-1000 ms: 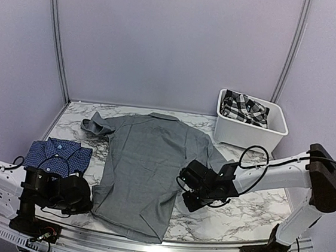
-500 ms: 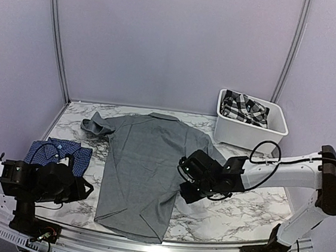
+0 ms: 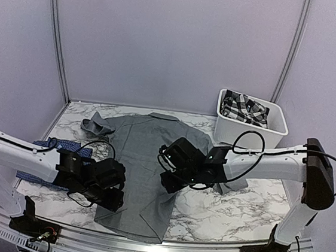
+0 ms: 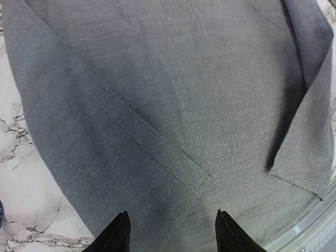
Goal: Fold and stack the long sleeve shirts
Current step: Smooth out the crumpled shirt at the corner of the board.
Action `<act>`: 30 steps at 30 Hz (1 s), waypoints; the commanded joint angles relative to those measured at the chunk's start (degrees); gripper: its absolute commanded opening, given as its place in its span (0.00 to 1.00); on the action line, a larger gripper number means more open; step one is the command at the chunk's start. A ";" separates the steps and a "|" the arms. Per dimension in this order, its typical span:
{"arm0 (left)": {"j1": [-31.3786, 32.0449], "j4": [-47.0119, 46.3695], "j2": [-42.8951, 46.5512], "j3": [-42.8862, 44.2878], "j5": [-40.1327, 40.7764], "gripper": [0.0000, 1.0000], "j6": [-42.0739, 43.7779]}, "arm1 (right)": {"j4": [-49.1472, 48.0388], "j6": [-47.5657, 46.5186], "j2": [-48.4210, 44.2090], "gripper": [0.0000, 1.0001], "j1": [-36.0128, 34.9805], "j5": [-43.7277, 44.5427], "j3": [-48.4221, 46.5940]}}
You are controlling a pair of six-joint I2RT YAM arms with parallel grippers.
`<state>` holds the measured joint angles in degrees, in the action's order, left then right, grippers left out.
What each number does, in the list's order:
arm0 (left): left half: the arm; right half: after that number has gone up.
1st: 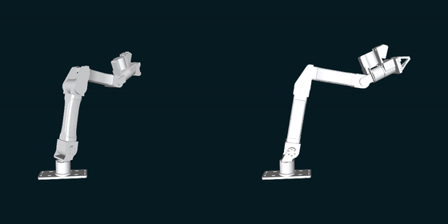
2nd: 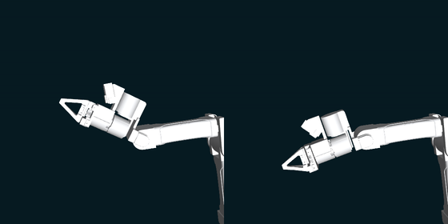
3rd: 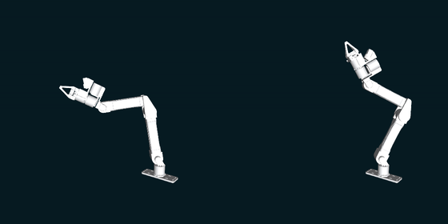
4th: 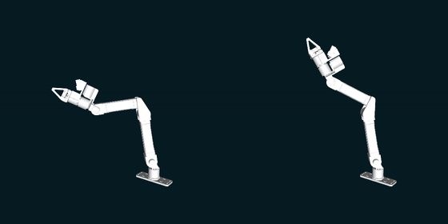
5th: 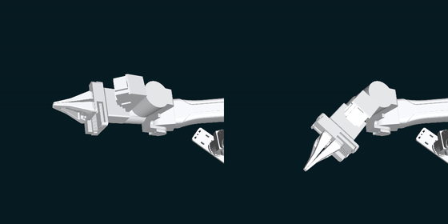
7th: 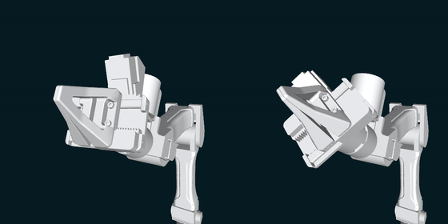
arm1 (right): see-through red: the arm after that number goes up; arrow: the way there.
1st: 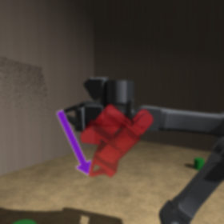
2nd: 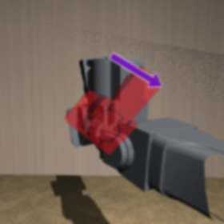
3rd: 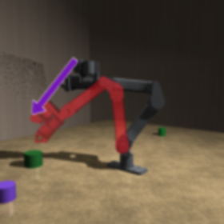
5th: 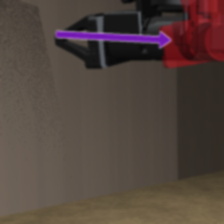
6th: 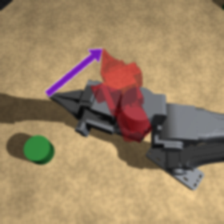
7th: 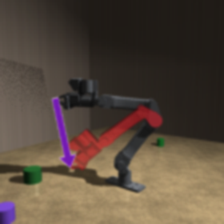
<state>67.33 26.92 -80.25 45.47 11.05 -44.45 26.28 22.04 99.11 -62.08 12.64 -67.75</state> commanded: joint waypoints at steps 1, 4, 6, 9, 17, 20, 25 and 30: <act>-0.10 0.68 -6.02 4.83 -3.05 0.58 4.48 | -0.56 0.55 -0.50 0.54 -0.41 0.30 -0.02; -0.10 0.69 -9.57 5.93 -3.43 0.58 4.47 | -0.86 0.96 -1.08 0.54 -0.40 0.34 0.91; -0.02 0.60 -11.23 6.58 -3.41 0.58 4.59 | -1.09 0.95 -1.20 0.54 -0.39 0.40 0.95; -0.02 0.42 -13.09 6.82 -3.46 0.54 4.84 | -1.32 0.36 -0.91 0.54 -0.41 -0.24 0.50; -0.01 0.24 -13.89 6.58 -1.66 0.28 3.29 | -1.19 -2.59 -0.85 0.60 -1.15 -2.37 -0.07; -0.01 0.24 -12.65 6.31 -0.99 0.19 2.67 | -0.68 -4.06 -0.21 0.64 -2.30 -2.77 -0.47; -0.01 0.24 -11.68 5.78 -0.22 0.06 2.07 | 1.17 -5.96 3.09 0.68 -3.91 -4.01 -2.04; -0.08 0.33 -8.81 4.98 1.69 0.00 0.53 | 3.56 -5.82 5.01 0.72 -5.13 -3.50 -3.01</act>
<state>67.35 26.79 -92.71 51.35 10.15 -42.65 27.14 16.99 102.89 -66.15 9.37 -68.58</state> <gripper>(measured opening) 0.022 0.713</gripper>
